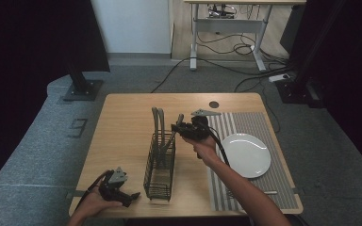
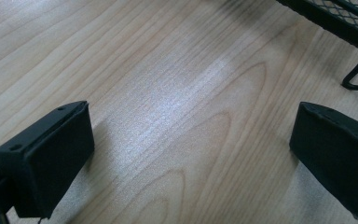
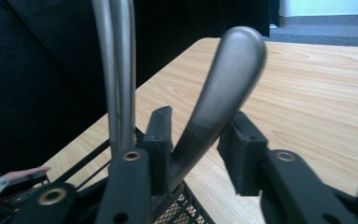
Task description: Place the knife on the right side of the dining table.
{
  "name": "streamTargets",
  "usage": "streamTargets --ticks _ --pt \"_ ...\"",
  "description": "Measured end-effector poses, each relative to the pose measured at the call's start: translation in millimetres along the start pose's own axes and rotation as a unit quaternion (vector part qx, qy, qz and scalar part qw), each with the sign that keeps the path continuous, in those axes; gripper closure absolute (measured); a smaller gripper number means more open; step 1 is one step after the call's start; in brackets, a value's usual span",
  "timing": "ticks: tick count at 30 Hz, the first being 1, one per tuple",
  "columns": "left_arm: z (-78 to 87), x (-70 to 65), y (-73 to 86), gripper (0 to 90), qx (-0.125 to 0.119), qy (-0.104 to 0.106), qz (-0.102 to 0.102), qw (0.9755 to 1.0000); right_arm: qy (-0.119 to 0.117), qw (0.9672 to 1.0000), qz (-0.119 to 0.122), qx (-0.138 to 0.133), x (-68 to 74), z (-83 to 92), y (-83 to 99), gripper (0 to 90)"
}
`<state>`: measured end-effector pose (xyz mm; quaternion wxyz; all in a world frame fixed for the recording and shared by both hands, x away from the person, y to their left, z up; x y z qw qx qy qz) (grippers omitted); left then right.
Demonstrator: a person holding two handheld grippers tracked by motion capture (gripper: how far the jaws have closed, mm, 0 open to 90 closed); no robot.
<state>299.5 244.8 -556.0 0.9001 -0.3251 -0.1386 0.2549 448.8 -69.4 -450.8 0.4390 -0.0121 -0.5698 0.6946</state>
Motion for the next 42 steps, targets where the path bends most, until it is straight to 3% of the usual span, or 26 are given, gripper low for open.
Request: streamTargets --ticks 10,23,32,36,42 --pt "0.0 0.0 0.0 0.0 0.000 0.000 0.000 1.0000 -0.024 0.9992 -0.031 0.003 -4.3 0.6 -1.7 71.4" --pt "0.1 -0.1 0.1 0.0 0.000 0.001 0.000 1.0000 -0.042 0.9982 -0.032 -0.028 -0.5 11.6 -8.3 78.2" --pt "0.2 0.0 0.2 0.0 0.001 0.001 -0.001 1.0000 -0.078 0.9946 -0.036 -0.058 8.4 31.6 -18.6 82.4" --pt "0.2 -0.1 0.2 0.0 0.001 0.001 -0.001 1.0000 -0.077 0.9942 -0.017 -0.074 14.8 42.3 -24.3 82.8" --pt "0.2 -0.2 0.1 0.0 0.000 0.001 0.000 1.0000 -0.082 0.9906 -0.012 -0.109 17.4 64.8 -35.3 82.8"
Point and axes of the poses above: each handheld gripper's, and its own axes: z roughly backward along the jaws, y roughly out of its underside, x roughly to its left, the point moved 1 cm from there along -z, roughly forward along the jaws, and after that the axes turned 8 degrees about -z, right-handed, at the moved point
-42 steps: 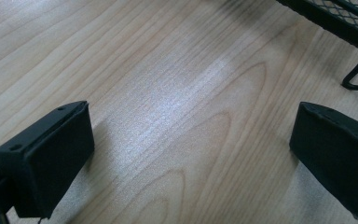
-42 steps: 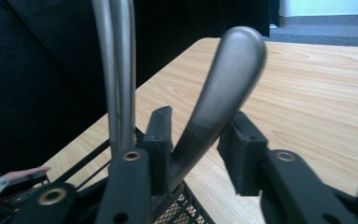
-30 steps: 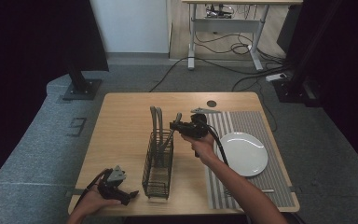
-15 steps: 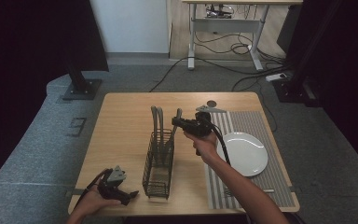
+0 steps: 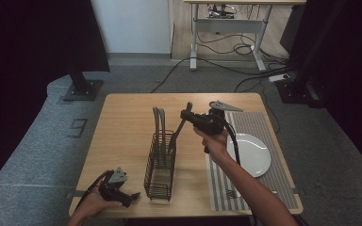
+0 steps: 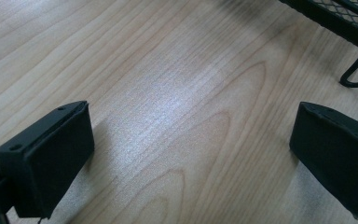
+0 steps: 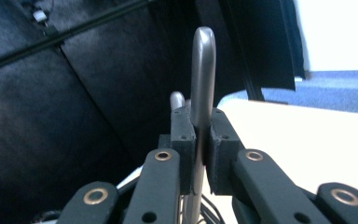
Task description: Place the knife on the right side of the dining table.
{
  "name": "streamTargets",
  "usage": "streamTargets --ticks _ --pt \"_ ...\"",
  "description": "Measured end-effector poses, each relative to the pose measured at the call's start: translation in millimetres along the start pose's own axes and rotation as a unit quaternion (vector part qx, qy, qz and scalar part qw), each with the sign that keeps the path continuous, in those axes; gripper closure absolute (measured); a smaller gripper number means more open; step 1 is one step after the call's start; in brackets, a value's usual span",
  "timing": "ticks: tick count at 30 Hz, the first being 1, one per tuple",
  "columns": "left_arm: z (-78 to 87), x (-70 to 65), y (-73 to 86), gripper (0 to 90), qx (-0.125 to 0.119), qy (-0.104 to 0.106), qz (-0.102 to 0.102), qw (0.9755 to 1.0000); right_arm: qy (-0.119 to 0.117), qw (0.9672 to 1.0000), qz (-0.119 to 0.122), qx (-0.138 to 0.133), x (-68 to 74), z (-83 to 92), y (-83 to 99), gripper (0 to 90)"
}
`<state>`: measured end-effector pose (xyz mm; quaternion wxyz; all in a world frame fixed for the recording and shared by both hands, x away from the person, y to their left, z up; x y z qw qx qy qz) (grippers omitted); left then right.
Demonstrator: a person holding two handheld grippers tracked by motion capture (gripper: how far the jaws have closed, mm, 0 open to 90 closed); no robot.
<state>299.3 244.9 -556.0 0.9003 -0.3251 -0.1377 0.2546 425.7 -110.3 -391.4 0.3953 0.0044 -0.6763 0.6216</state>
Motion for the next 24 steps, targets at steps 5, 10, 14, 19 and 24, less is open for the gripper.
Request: streamTargets --ticks 5,10,14,19,24 --pt "-0.1 0.0 0.0 0.0 0.000 0.000 0.000 1.0000 -0.007 0.9996 0.002 -0.027 2.5 18.7 -11.9 82.9" --pt "0.0 0.0 0.0 0.0 0.000 0.000 0.000 1.0000 -0.015 0.9981 0.009 -0.059 6.5 40.2 -25.0 82.9" --pt "0.0 0.1 0.0 0.0 0.000 0.000 -0.001 1.0000 -0.013 0.9972 0.015 -0.072 6.9 53.6 -30.9 82.9" --pt "0.0 0.1 0.0 0.0 0.001 0.000 -0.001 1.0000 -0.002 0.9972 0.017 -0.073 -0.1 62.9 -30.7 82.8" --pt "0.0 0.2 0.0 0.0 0.001 0.000 -0.001 1.0000 0.015 0.9980 0.012 -0.061 -13.4 61.7 -22.4 82.8"
Point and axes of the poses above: each handheld gripper's, and its own axes: z roughly backward along the jaws, y roughly out of its underside, x roughly to its left, the point moved 1 cm from there along -z, roughly forward along the jaws, and after that the axes turned 8 degrees about -z, right-handed, at the moved point
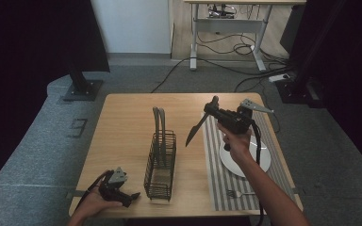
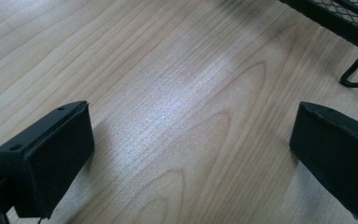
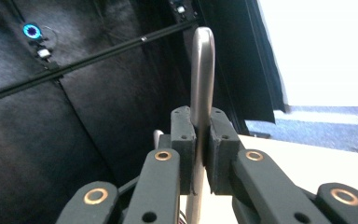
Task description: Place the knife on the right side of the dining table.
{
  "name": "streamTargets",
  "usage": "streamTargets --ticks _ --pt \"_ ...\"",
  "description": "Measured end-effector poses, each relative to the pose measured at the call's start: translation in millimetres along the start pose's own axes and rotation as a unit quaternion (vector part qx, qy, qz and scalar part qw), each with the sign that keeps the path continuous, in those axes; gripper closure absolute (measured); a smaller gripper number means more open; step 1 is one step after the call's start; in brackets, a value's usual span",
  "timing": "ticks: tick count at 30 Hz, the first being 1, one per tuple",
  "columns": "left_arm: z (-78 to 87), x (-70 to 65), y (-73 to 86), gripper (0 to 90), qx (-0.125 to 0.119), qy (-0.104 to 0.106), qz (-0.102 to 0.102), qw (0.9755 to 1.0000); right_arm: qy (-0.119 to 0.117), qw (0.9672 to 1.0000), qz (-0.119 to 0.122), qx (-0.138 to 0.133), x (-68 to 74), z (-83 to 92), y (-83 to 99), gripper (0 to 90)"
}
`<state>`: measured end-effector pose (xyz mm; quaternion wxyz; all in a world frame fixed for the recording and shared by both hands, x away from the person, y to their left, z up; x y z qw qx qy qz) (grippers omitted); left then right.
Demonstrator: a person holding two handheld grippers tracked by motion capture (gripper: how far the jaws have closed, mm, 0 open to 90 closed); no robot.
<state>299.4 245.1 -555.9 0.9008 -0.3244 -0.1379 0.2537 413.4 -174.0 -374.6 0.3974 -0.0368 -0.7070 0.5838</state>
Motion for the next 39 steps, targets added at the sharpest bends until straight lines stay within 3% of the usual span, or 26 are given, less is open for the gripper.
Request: streamTargets --ticks 15,29,39 --pt "0.0 0.0 0.0 0.0 0.000 -0.001 0.000 1.0000 0.048 0.9985 0.003 0.028 -28.6 -14.5 25.0 82.8" --pt "-0.1 -0.2 0.0 0.0 -0.001 -0.001 0.002 1.0000 0.084 0.9963 0.001 0.019 -53.9 -22.4 24.3 82.7" --pt "0.0 -0.4 0.1 0.0 -0.001 -0.002 0.002 1.0000 0.119 0.9929 -0.002 0.011 -80.2 -24.8 22.4 82.7"
Point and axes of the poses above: each handheld gripper's, and its own axes: z roughly backward along the jaws, y roughly out of its underside, x roughly to its left, the point moved 1 cm from there along -z, roughly forward along the jaws, and after that the axes turned 8 degrees about -z, right-handed, at the moved point
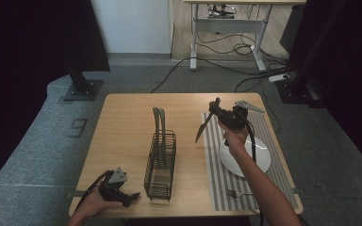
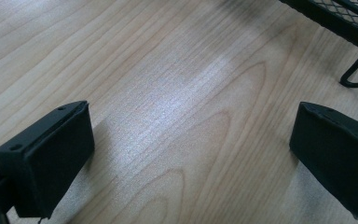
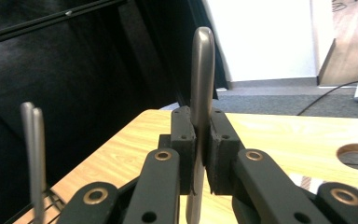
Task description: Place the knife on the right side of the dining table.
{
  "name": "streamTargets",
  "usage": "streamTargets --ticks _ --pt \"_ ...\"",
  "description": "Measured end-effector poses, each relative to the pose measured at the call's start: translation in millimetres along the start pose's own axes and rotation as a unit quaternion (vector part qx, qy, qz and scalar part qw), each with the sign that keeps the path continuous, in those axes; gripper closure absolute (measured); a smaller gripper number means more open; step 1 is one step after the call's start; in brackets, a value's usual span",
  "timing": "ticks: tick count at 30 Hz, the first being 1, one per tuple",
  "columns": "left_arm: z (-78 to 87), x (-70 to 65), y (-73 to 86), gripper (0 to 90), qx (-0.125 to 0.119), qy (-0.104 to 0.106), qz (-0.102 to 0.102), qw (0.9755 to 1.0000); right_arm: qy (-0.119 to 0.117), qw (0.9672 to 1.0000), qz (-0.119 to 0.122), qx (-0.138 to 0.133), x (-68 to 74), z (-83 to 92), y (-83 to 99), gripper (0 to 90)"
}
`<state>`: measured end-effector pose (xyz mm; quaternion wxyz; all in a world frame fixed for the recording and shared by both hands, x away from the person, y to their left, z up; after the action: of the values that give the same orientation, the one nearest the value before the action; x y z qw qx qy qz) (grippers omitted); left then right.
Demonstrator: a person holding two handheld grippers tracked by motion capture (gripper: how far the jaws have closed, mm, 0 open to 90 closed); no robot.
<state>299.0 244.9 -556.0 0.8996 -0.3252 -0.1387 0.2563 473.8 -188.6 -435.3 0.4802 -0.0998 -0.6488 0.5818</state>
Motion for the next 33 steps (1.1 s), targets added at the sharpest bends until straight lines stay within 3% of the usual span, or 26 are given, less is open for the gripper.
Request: streamTargets --ticks 14,33 --pt "0.2 -0.1 0.1 0.0 0.001 -0.001 0.000 1.0000 0.029 0.9995 -0.003 -0.008 -19.8 -4.8 -3.7 82.7" --pt "0.2 -0.1 0.1 0.0 0.001 -0.001 0.000 1.0000 0.055 0.9980 -0.008 -0.029 -39.4 1.9 -17.4 82.7"
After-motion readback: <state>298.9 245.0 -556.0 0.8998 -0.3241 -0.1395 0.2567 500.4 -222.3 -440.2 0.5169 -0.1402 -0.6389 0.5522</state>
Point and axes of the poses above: each handheld gripper's, and its own axes: z roughly backward along the jaws, y roughly out of its underside, x roughly to its left, the point moved 1 cm from there along -z, roughly forward along the jaws, and after that the axes turned 8 degrees about -z, right-handed, at the moved point
